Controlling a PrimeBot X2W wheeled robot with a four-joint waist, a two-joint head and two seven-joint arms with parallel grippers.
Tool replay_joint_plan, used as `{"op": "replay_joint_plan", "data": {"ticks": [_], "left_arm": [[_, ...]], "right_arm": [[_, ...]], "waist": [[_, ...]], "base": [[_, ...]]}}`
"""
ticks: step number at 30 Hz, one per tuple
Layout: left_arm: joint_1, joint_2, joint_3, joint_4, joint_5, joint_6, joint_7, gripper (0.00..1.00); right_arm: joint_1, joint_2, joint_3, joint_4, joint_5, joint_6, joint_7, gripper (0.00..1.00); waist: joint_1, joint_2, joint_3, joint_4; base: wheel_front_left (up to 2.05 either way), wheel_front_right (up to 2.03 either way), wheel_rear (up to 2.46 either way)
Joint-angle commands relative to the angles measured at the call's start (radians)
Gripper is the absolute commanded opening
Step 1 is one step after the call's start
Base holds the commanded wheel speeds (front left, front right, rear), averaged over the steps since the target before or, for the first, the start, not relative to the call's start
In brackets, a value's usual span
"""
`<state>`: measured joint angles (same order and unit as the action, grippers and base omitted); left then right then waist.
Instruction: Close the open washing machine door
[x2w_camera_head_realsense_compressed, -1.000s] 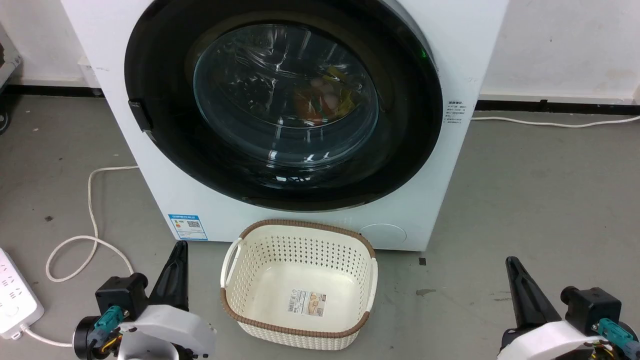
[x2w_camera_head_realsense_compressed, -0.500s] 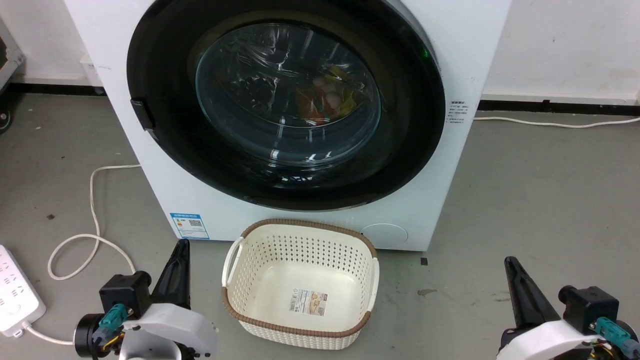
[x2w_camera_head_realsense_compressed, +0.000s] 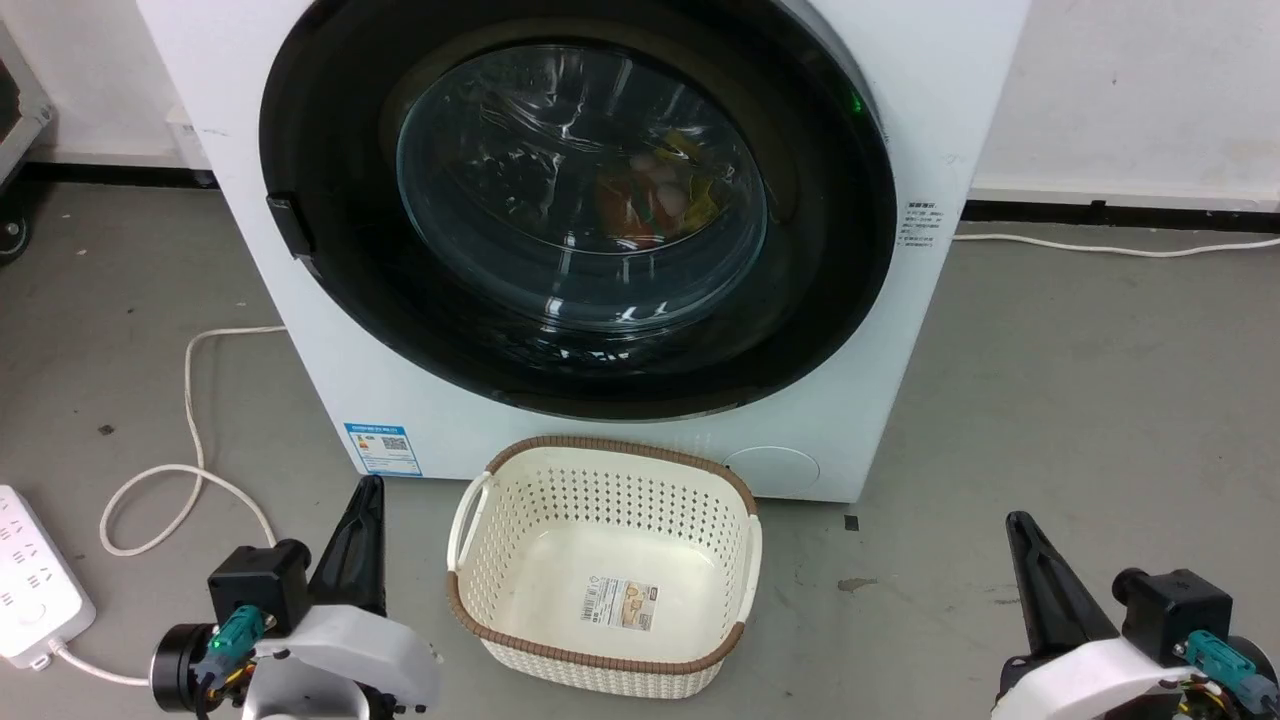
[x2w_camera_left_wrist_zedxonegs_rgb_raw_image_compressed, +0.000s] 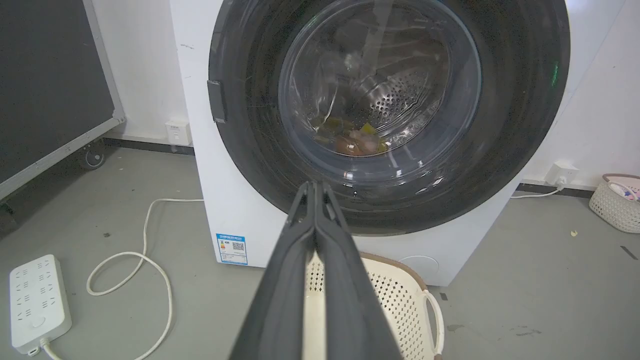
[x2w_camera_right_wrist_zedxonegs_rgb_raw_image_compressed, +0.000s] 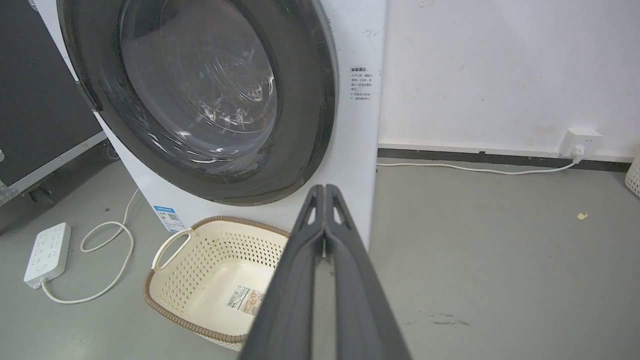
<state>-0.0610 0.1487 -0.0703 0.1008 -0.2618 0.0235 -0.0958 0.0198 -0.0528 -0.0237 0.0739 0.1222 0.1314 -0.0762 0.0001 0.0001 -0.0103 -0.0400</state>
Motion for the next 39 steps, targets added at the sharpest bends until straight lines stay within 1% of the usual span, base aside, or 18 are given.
{"op": "replay_joint_plan", "data": {"ticks": [1, 39], "left_arm": [[0.015, -0.004, 0.005, -0.006, 0.014, -0.004, 0.005, 0.0], [0.034, -0.043, 0.032, -0.045, 0.116, -0.012, 0.042, 0.0]], "right_arm": [[-0.005, 0.001, 0.002, -0.008, -0.01, 0.0, 0.004, 0.0], [-0.011, 0.001, 0.011, -0.035, -0.056, 0.0, 0.034, 0.0]], "waist": [[0.0, -0.0001, 0.0, 0.001], [0.0, -0.0001, 0.004, 0.017]], "base": [[0.0, 0.0, 0.0], [0.0, 0.0, 0.0]]}}
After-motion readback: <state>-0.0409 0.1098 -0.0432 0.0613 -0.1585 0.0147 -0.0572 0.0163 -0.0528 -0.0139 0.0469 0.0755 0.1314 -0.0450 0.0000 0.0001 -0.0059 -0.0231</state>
